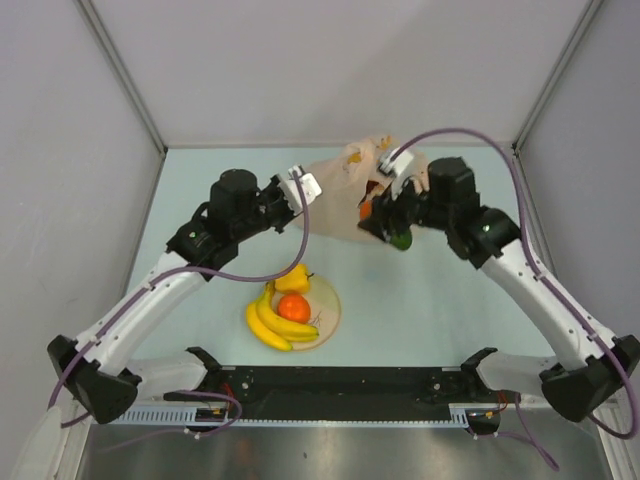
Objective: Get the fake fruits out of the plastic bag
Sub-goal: Place the fake fruit on the plate.
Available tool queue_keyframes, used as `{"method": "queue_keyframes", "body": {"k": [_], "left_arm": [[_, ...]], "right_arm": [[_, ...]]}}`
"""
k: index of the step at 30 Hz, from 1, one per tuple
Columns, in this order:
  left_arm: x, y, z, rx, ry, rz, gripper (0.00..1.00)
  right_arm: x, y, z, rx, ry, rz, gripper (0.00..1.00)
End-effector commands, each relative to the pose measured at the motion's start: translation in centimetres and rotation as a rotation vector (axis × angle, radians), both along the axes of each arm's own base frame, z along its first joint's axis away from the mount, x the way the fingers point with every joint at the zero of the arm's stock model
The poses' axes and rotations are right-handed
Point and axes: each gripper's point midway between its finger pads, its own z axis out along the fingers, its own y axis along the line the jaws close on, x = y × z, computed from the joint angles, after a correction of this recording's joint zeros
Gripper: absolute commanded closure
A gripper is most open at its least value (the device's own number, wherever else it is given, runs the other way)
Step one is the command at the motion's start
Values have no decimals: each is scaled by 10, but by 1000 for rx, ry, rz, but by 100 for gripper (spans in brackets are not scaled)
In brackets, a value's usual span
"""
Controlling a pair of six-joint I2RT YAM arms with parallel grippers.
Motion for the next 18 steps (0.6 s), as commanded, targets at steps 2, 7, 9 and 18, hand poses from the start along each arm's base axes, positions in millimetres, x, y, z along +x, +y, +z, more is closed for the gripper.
{"method": "queue_keyframes", "body": {"k": [2, 7, 9, 18], "left_arm": [[-26, 37, 34, -135, -14, 50, 99], [-41, 73, 24, -127, -35, 93, 100], [-51, 82, 27, -145, -51, 90, 100], [-57, 117, 29, -257, 16, 173, 100]], "right_arm": [[-95, 60, -42, -22, 185, 266, 77], [-122, 99, -102, -56, 398, 312, 77], [-107, 104, -123, -49, 491, 250, 77], [-67, 127, -169, 33, 615, 3, 64]]}}
